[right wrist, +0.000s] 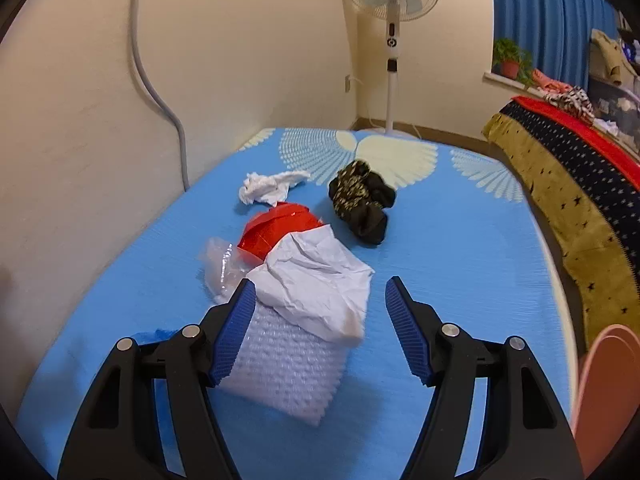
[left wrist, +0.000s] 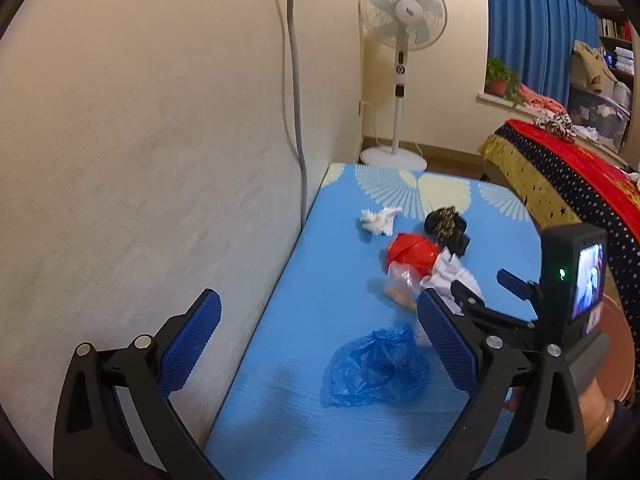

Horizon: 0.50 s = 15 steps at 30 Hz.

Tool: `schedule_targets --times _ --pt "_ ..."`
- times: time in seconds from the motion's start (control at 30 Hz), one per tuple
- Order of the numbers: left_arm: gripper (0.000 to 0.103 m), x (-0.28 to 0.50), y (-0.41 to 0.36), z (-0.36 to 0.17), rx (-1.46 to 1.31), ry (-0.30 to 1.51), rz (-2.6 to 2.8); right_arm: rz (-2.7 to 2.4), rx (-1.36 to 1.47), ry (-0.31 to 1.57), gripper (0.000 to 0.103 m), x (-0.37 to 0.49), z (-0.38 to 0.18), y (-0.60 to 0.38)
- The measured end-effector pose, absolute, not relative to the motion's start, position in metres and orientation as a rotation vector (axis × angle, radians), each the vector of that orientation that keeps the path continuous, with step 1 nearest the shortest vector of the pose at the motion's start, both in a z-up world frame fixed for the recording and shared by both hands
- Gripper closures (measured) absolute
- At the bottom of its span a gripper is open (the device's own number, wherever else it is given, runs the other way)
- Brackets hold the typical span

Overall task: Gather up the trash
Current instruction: 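Grasp the white crumpled paper with the right tool and lift it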

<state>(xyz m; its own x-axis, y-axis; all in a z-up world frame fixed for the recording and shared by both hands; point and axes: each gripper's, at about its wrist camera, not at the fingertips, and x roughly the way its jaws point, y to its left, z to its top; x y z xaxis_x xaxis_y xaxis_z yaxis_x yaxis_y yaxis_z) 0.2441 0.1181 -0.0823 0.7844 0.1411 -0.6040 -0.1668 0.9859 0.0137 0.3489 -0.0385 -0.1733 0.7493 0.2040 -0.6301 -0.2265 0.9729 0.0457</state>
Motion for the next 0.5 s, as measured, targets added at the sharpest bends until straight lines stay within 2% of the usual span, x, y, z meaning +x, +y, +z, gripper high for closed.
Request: schedule_targets --times 0.2,0.23,0.3,0.4,0.5 --pt "0.008 0.253 0.125 -0.096 -0.056 0.678 0.171 0.246 -0.045 0.723 0.037 0.361 -0.191 -0.032" --pt "0.008 0.253 0.126 -0.096 -0.058 0.68 0.172 0.256 -0.046 0.744 0.041 0.362 -0.194 -0.031" --pt "0.008 0.254 0.128 -0.098 -0.067 0.685 0.177 0.284 -0.038 0.768 0.076 0.367 -0.197 -0.03" --pt "0.008 0.256 0.129 -0.099 -0.077 0.688 0.179 0.292 -0.017 0.763 0.092 0.365 -0.196 -0.033" --pt "0.008 0.259 0.13 -0.098 -0.075 0.686 0.185 0.27 -0.007 0.714 0.095 0.358 -0.19 -0.039"
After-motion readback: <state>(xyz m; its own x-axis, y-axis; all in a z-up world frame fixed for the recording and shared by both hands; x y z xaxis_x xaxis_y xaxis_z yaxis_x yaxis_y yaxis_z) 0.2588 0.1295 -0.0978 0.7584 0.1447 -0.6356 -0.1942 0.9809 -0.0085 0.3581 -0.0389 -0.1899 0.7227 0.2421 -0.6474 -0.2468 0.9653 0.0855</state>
